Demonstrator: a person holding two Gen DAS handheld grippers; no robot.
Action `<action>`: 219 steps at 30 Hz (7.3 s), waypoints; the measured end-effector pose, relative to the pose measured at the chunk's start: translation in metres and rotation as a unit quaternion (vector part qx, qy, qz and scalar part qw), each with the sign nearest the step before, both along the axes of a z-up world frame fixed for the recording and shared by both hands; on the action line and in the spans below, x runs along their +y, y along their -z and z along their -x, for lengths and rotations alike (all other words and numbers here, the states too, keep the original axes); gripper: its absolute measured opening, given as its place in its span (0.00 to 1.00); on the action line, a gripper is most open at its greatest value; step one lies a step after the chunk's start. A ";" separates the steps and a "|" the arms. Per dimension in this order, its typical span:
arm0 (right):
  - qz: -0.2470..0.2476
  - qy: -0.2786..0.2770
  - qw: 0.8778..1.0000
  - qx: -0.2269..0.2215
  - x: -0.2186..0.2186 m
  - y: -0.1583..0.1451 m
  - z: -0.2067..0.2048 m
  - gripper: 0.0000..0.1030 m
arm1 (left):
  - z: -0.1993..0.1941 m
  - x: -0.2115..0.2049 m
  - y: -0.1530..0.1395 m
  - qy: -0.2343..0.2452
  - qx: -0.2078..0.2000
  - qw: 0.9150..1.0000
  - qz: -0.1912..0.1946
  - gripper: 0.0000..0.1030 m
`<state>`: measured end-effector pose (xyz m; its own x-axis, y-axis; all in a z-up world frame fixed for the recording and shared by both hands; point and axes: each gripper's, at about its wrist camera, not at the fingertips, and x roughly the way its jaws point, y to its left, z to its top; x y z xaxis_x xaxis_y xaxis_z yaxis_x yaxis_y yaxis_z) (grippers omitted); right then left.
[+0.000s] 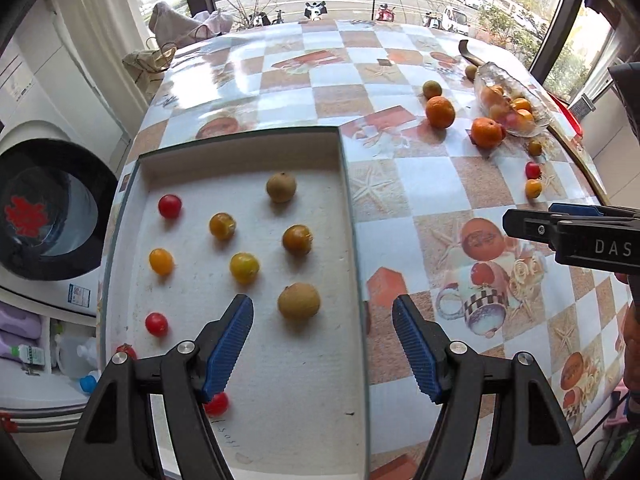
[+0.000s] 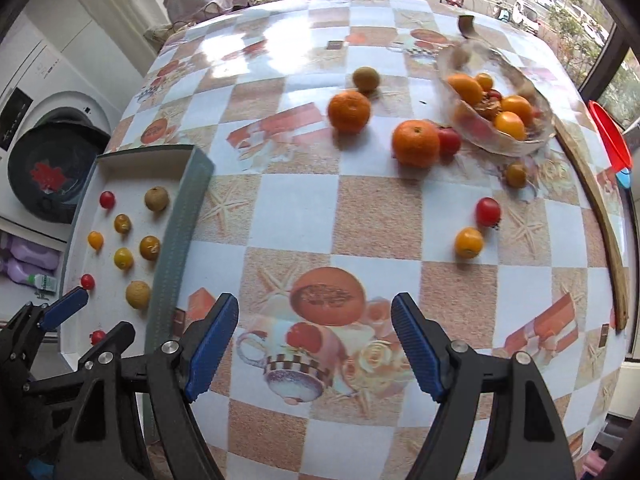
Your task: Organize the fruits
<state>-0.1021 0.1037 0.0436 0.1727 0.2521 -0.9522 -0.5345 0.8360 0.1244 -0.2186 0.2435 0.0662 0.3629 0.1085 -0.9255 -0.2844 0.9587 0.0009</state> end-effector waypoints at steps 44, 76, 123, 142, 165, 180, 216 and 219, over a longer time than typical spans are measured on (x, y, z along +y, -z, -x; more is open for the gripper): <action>-0.076 0.065 0.995 0.023 -0.111 0.026 -0.153 0.25 | -0.169 -0.164 0.044 0.110 -0.030 0.991 0.069 0.21; -0.094 -0.015 0.995 0.043 -0.027 -0.010 -0.052 0.25 | -0.051 -0.043 -0.017 0.018 -0.077 0.994 0.076 0.21; 0.018 -0.279 0.959 0.044 0.179 0.044 0.143 0.29 | 0.118 0.116 0.043 -0.176 0.026 0.984 0.008 0.66; 0.018 -0.227 0.972 0.049 0.146 -0.009 0.130 0.89 | 0.107 0.096 0.018 -0.156 0.070 0.985 -0.003 0.99; 0.062 -0.219 0.972 0.055 0.118 -0.068 0.141 1.00 | 0.124 0.075 -0.047 -0.121 0.088 0.989 0.019 0.99; 0.079 -0.228 0.970 0.005 0.109 -0.093 0.153 1.00 | 0.133 0.064 -0.068 -0.095 0.097 0.991 -0.008 0.99; 0.077 -0.239 0.968 -0.012 0.111 -0.103 0.145 1.00 | 0.121 0.058 -0.077 -0.090 0.082 0.992 -0.027 0.99; 0.077 -0.239 0.968 -0.012 0.112 -0.103 0.145 1.00 | 0.121 0.057 -0.075 -0.089 0.083 0.992 -0.026 0.99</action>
<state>-0.2471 0.2157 0.1471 0.0934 0.1640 -0.9820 -0.8663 0.4996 0.0010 -0.3394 0.3008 0.1415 0.1769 0.2068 -0.9623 -0.4409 0.8907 0.1104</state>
